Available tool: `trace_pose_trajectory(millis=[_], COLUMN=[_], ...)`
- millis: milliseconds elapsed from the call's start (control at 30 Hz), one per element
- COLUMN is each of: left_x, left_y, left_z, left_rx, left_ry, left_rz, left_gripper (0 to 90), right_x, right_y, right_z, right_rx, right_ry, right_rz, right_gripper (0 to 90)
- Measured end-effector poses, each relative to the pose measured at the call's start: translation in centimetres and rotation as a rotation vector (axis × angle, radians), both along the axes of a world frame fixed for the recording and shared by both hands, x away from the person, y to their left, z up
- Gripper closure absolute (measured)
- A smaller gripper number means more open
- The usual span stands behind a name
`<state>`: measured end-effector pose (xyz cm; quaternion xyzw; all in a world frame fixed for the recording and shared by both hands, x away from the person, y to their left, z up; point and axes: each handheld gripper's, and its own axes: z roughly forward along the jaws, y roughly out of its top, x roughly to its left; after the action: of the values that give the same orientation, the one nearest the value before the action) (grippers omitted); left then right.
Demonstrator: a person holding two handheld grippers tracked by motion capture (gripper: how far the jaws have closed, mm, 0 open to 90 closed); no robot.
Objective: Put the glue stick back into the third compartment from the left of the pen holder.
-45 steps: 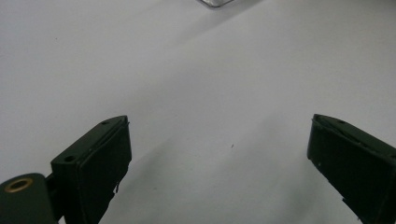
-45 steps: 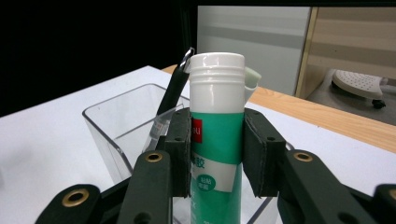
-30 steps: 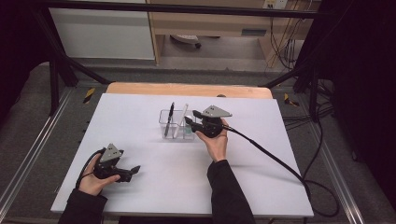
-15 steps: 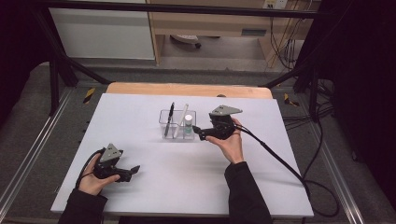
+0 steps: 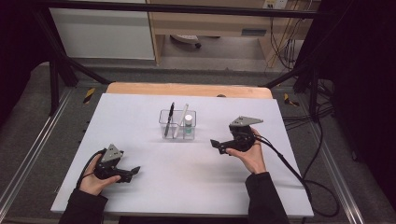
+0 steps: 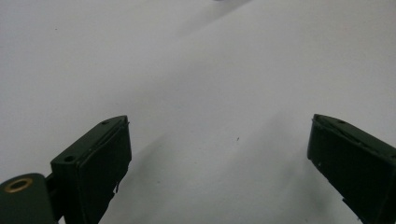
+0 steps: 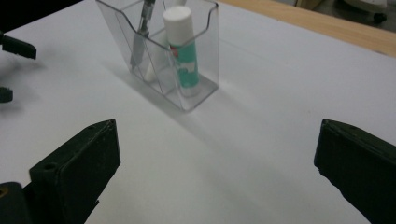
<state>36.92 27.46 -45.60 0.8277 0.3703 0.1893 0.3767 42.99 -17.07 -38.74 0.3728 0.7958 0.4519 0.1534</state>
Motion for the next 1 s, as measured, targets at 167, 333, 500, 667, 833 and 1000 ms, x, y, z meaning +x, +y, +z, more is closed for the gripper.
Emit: trace_pose_trajectory(millis=[167, 333, 500, 667, 833, 1000], left_x=[0.0, 0.0, -0.1, -0.2, -0.2, -0.3], left_y=[-0.1, -0.3, -0.3, -0.4, -0.4, -0.4], left_z=[-0.1, -0.1, 0.0, 0.0, 0.0, 0.0], left_rx=[0.008, 0.006, 0.009, 0.012, 0.014, 0.014], left_ry=[-0.001, -0.001, -0.004, -0.008, -0.012, -0.016], left_rz=[-0.004, -0.007, -0.011, -0.016, -0.016, -0.02], left_gripper=[6.0, 6.0, 6.0, 6.0, 6.0, 6.0], right_x=[-1.3, -2.4, -3.2, -4.0, -4.8, -5.5], right_y=[-2.3, -4.1, -5.7, -7.2, -8.4, -9.2], right_z=[-1.0, -2.4, -3.9, -5.0, -6.0, -6.7], right_rx=[0.002, -0.008, 0.003, 0.009, 0.017, 0.011], right_ry=[0.009, 0.014, 0.023, 0.02, 0.036, 0.046], right_rz=[-0.009, -0.013, -0.038, -0.045, -0.045, -0.028], right_gripper=[0.5, 0.5, 0.5, 0.5, 0.5, 0.5])
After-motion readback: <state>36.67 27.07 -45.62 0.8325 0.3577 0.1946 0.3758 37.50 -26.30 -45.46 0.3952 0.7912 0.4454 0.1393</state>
